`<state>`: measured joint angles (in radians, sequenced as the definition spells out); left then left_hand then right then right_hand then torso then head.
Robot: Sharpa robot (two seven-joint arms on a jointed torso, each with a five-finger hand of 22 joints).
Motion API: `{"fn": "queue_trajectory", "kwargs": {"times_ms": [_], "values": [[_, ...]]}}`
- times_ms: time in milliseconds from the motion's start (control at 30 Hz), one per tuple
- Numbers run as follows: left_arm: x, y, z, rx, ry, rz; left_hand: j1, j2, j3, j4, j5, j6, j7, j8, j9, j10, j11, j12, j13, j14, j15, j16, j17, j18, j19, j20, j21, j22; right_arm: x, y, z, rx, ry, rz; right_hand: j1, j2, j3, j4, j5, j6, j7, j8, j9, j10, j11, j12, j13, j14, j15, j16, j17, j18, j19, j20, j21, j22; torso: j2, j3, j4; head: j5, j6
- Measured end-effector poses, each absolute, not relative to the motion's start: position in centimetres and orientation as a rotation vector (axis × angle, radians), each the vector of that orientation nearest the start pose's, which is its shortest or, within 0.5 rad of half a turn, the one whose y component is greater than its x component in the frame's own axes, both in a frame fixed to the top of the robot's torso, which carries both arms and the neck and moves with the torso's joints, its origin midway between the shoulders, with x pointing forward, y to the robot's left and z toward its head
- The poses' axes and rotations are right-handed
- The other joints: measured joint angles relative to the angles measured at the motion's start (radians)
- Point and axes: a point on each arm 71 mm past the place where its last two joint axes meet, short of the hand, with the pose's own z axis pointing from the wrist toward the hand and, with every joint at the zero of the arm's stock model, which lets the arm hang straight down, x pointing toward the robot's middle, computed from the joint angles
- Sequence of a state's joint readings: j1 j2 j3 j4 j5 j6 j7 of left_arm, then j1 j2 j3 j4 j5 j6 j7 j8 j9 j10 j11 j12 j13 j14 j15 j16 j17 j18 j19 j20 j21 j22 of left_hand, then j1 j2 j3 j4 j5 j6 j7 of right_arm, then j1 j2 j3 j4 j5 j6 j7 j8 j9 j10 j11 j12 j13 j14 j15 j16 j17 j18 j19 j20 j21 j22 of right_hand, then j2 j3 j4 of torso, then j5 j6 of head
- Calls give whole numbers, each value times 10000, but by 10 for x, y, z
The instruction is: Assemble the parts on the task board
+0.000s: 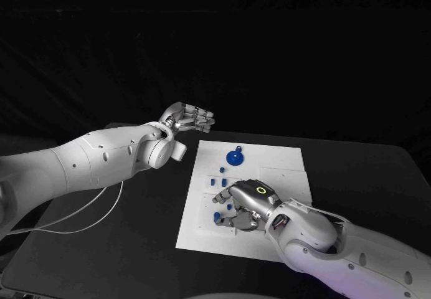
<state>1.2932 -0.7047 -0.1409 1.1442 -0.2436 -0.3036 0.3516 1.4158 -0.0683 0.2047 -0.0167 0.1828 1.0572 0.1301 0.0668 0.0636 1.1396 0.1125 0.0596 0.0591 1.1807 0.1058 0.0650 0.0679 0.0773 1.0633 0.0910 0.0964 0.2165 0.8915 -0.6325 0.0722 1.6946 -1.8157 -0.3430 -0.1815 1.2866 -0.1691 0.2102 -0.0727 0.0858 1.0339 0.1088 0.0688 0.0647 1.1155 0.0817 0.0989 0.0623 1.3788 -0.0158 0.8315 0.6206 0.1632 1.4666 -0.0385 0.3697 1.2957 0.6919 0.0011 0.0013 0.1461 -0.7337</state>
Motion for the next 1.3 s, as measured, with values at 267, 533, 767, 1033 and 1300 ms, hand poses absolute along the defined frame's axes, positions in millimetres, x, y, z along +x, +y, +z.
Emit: {"fn": "queue_trajectory", "kwargs": {"times_ms": [267,533,767,1033,1300], "values": [[557,258,-181,-8442,14488,-12043,0,0,-27,27,0,0,0,0,0,0,0,0,0,0,0,0,0,0,0,0,0,-13,409,-103,-209,-1779,15744,9155,-528,459,928,179,753,540,-1,0,14,1485,-326,-70,-4,162,-190,68,0,-11,14,-124,834,117,-27,1,-7,-246,161],[554,265,-183,-8564,14409,-12001,0,0,-27,27,0,1,1,0,0,1,0,0,0,0,0,0,0,0,0,0,0,-23,438,-173,-187,746,16537,8675,-916,638,57,171,1331,1229,-388,61,504,3241,-1138,2358,2656,411,-774,187,211,-639,-15,-783,1739,117,-147,-38,-62,-679,240],[552,265,-188,-8652,14424,-12051,-4,-4,-66,66,0,1,1,0,0,1,-1,0,0,0,0,0,0,0,0,0,0,-34,444,-208,-196,2228,18362,7899,-1226,676,187,683,1510,1419,-633,89,2145,2166,-1304,7423,8952,483,-884,1168,1938,-702,-19,-849,3660,116,-274,-62,-96,-883,213],[549,266,-193,-8717,14448,-12120,-43,-41,-94,94,0,-35,-35,0,0,-37,-38,0,0,0,0,0,1,0,-37,37,-40,-88,439,-227,-214,3581,20245,6667,-1591,443,389,1166,2165,1202,-845,260,5073,2733,-1373,9449,11897,540,-940,1859,3789,-702,1,-868,4769,125,-393,-74,-144,-946,125],[547,265,-193,-8648,14368,-12266,-325,-127,-785,355,182,-178,-65,0,0,15,-88,0,0,-151,99,0,10,0,-40,40,-157,-243,425,-229,-236,4205,22014,5413,-2087,101,382,1674,1899,1202,-845,86,5844,2840,-1336,9552,12364,667,-916,2063,4381,-703,1,-867,4857,124,-432,-94,-178,-964,39]]}}
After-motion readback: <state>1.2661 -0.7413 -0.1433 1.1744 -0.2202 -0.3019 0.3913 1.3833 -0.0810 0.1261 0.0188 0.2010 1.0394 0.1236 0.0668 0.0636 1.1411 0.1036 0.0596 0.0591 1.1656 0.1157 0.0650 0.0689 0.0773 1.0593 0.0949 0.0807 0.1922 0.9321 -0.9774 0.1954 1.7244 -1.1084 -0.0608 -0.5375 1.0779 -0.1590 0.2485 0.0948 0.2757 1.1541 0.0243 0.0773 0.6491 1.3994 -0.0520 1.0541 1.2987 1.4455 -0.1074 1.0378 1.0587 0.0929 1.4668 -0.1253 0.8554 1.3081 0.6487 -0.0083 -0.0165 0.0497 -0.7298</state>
